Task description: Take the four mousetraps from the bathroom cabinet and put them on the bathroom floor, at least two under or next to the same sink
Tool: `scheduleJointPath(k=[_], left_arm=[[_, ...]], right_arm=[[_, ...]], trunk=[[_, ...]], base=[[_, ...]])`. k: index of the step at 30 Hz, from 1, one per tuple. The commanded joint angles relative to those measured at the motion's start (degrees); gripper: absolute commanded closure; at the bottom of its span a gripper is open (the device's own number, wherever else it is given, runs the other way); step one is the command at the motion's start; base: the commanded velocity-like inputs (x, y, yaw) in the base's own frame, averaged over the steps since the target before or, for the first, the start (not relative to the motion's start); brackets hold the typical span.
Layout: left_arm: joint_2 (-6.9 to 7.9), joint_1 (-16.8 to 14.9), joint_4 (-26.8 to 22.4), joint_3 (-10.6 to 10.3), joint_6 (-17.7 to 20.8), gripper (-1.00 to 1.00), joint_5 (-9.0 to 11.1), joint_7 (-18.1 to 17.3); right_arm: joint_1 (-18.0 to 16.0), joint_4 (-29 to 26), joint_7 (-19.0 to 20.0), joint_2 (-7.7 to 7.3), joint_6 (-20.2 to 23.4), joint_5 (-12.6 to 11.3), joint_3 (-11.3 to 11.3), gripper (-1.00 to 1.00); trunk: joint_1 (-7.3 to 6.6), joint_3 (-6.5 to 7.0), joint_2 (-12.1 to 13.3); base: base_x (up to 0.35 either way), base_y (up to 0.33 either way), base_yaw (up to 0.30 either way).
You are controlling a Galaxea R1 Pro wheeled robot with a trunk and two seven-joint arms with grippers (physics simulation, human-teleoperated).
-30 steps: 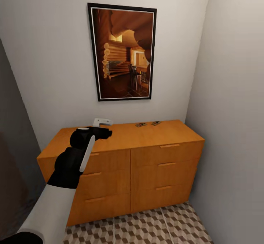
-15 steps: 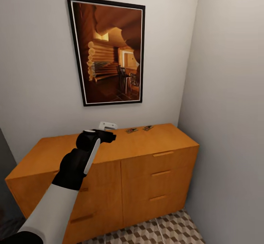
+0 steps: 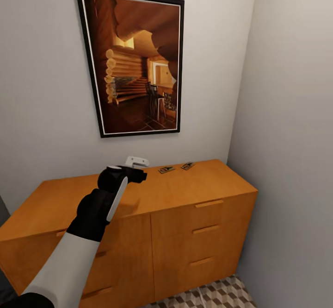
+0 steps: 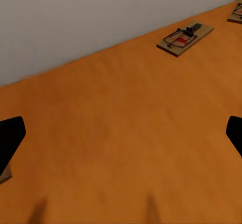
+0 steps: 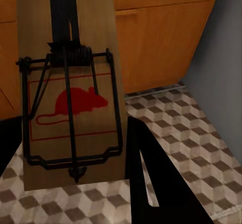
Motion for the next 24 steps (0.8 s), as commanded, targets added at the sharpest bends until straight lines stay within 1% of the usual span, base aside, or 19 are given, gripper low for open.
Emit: scheduleJointPath(k=[1,4,9,13,17,24], left_arm=[[0.0,0.0,0.5,-0.1,0.2,-1.0,0.0,0.2],[0.0,0.0,1.3,-0.1,0.2,-1.0,-0.1,0.2],[0.0,0.0,2.1,-0.2,0.2,-1.0,0.0,0.1],[0.0,0.0,2.9,-0.2,0.2,-1.0,0.0,-1.3],[0.03,0.0,4.1,-0.1,0.0,-1.0,-0.1,-3.8],[0.19,0.0,4.7,-0.1,0.0,-1.0,-0.1,-4.6]], right_arm=[[0.0,0.0,0.0,0.0,-0.2,-0.5,0.5,1.0],[0.0,0.0,0.0,0.0,-0.2,-0.5,0.5,1.0],[0.0,0.0,0.1,0.01,-0.2,-0.5,0.6,1.0],[0.0,0.0,0.1,0.02,-0.2,-0.5,0.6,1.0],[0.0,0.0,0.1,0.02,-0.2,-0.5,0.6,1.0],[0.0,0.0,0.0,0.1,-0.2,-0.5,0.6,1.0]], trunk=[[0.0,-0.07,0.0],[0.0,-0.07,0.0],[0.0,-0.07,0.0],[0.0,-0.07,0.0],[0.0,-0.07,0.0],[0.0,-0.07,0.0]], base=[[0.033,0.0,0.0],[0.069,0.0,0.0],[0.162,0.0,0.0],[0.162,0.0,0.0],[0.145,0.0,0.0],[0.131,0.0,0.0]])
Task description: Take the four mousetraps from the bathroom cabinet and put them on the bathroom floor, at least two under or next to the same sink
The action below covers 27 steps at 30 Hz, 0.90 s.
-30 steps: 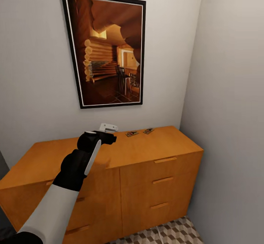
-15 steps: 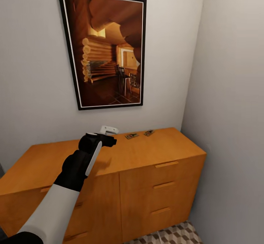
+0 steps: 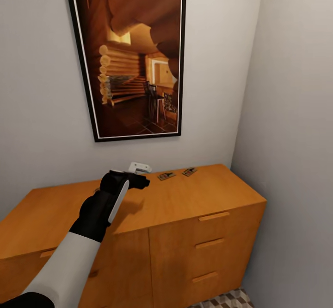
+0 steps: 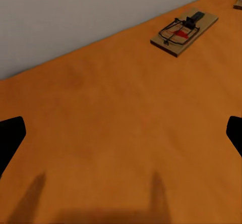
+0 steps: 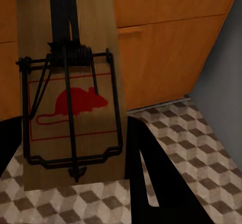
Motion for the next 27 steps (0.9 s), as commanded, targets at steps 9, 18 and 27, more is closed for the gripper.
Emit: scheduleJointPath(k=[9,18,27], left_arm=[[0.56,0.0,1.7,0.0,0.1,-1.0,0.0,-0.2],[0.6,0.0,2.5,0.0,0.1,-1.0,0.0,-0.2],[0.6,0.0,4.1,0.0,0.0,-1.0,0.0,-0.3]], right_arm=[[0.0,0.0,0.1,0.08,-0.2,-0.5,0.6,1.0],[0.0,0.0,0.0,0.23,-0.2,-0.5,0.6,1.0],[0.0,0.0,-0.1,0.21,-0.2,-0.5,0.6,1.0]], trunk=[[0.01,0.29,0.0],[0.01,0.66,0.0],[0.01,0.69,0.0]], base=[[0.024,0.0,-0.132],[0.001,0.0,-0.131],[0.034,0.0,-0.011]])
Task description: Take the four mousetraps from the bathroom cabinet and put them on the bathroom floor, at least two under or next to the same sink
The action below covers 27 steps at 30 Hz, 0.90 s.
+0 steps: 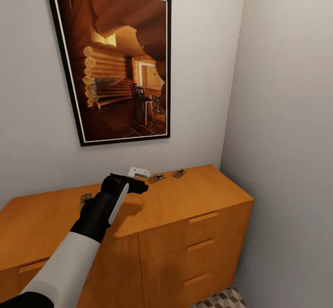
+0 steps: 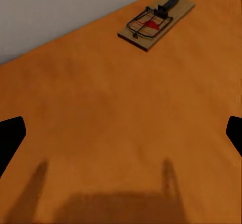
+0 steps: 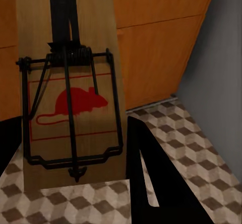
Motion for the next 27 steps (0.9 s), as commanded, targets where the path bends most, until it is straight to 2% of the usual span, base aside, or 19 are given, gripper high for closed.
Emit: scheduleJointPath(k=[1,19,27], left_arm=[[0.0,0.0,0.2,0.0,0.2,-1.0,-0.1,-0.1],[-0.05,0.0,0.8,-0.1,0.2,-1.0,-0.1,-0.1],[-0.04,0.0,2.4,-0.1,0.2,-1.0,-0.1,-0.8]], right_arm=[[0.0,0.0,0.0,-0.01,-0.2,-0.5,0.5,1.0],[0.0,0.0,0.0,-0.05,-0.2,-0.5,0.5,1.0],[0.0,0.0,0.0,-0.13,-0.2,-0.5,0.5,1.0]], trunk=[[0.01,-0.07,0.0],[0.01,-0.07,0.0],[0.01,-0.07,0.0]], base=[[0.165,0.0,-0.002],[0.234,0.0,0.0],[0.053,0.0,0.0]])
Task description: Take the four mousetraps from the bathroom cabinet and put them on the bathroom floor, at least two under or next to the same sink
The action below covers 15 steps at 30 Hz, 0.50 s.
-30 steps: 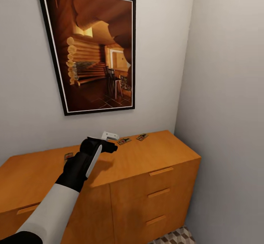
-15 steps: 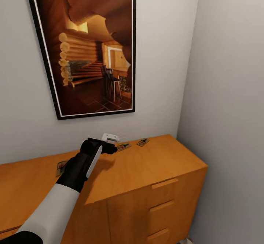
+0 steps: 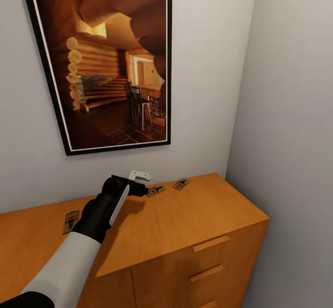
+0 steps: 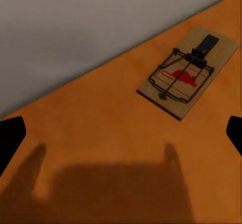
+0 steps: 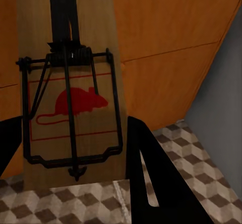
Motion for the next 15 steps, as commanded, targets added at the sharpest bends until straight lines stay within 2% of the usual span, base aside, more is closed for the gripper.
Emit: scheduleJointPath(k=[1,4,6,10,12,15], left_arm=[[0.01,0.0,0.1,0.0,0.2,-1.0,-0.1,-0.6],[0.19,0.0,0.3,0.1,0.1,-1.0,-0.1,-5.1],[0.94,0.0,0.2,0.1,-0.3,-1.0,-0.2,-10.1],[2.55,0.0,0.0,-0.7,-0.7,-1.0,-0.3,-17.0],[3.45,0.0,0.0,-1.6,-0.8,-1.0,-0.4,-19.7],[4.41,0.0,-0.1,-2.2,-0.8,-1.0,-0.4,-21.3]], right_arm=[[0.0,0.0,0.0,0.01,-0.2,-0.5,0.5,1.0],[0.0,0.0,0.0,0.0,-0.2,-0.5,0.5,1.0],[0.0,0.0,0.0,0.0,-0.2,-0.5,0.5,1.0],[0.0,0.0,0.0,0.0,-0.2,-0.5,0.5,1.0],[0.0,0.0,0.0,0.0,-0.2,-0.5,0.5,1.0],[0.0,0.0,0.0,0.0,-0.2,-0.5,0.5,1.0]], trunk=[[0.0,-0.07,0.0],[0.0,-0.07,0.0],[0.0,-0.07,0.0],[0.0,-0.07,0.0],[0.0,-0.07,0.0],[0.0,-0.07,0.0]], base=[[0.011,0.0,0.0],[0.005,0.0,0.0],[0.002,0.0,0.0],[0.0,0.0,0.0],[0.0,0.0,0.0],[0.0,0.0,0.0]])
